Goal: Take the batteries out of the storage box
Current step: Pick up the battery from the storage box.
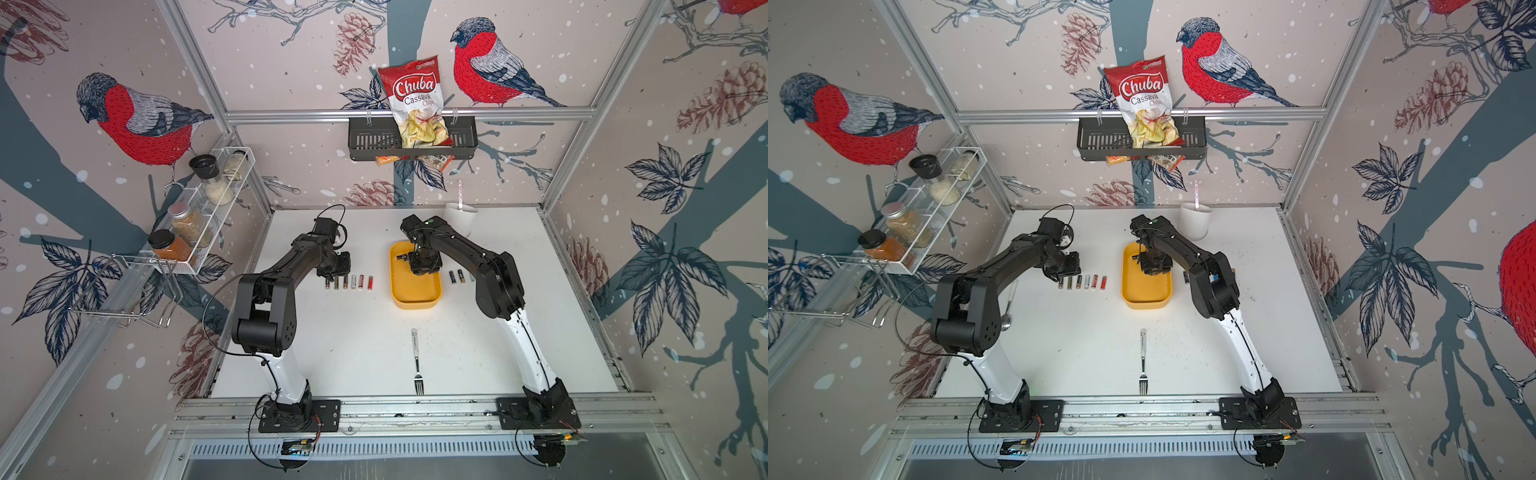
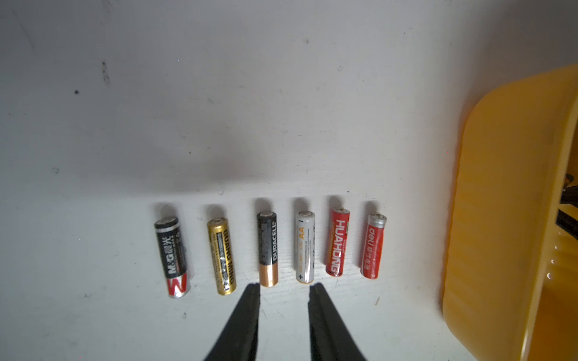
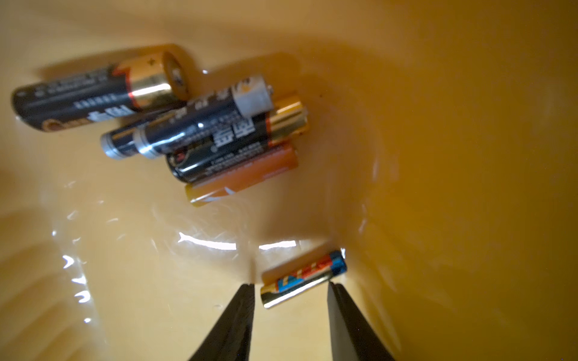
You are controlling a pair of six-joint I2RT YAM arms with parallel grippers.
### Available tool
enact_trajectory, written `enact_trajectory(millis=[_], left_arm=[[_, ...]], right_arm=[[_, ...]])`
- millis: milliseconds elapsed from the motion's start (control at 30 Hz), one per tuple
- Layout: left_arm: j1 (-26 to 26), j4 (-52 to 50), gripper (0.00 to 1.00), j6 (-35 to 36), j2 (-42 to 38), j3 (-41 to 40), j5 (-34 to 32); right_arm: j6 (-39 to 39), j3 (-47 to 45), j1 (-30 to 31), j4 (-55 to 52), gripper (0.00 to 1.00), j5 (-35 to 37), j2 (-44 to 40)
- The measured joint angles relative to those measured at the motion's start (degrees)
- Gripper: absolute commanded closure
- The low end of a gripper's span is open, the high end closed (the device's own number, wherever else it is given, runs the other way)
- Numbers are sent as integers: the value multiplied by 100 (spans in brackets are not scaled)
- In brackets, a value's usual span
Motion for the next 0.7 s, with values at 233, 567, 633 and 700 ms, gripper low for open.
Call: enact_trajectory(millis=[233, 567, 633, 700], left_arm=[[-7, 0, 68, 0, 0, 0, 0], [-9, -15, 68, 0, 0, 44, -24], [-9, -28, 68, 2, 2, 55, -24], [-9, -37, 68, 2, 2, 59, -26]], right_arm=[[-20, -111, -11, 57, 63, -74, 0], [-39, -127, -118, 146, 49, -326, -35], [-15, -120, -164, 208, 49, -326, -46], [-15, -103, -221, 240, 49, -326, -44]])
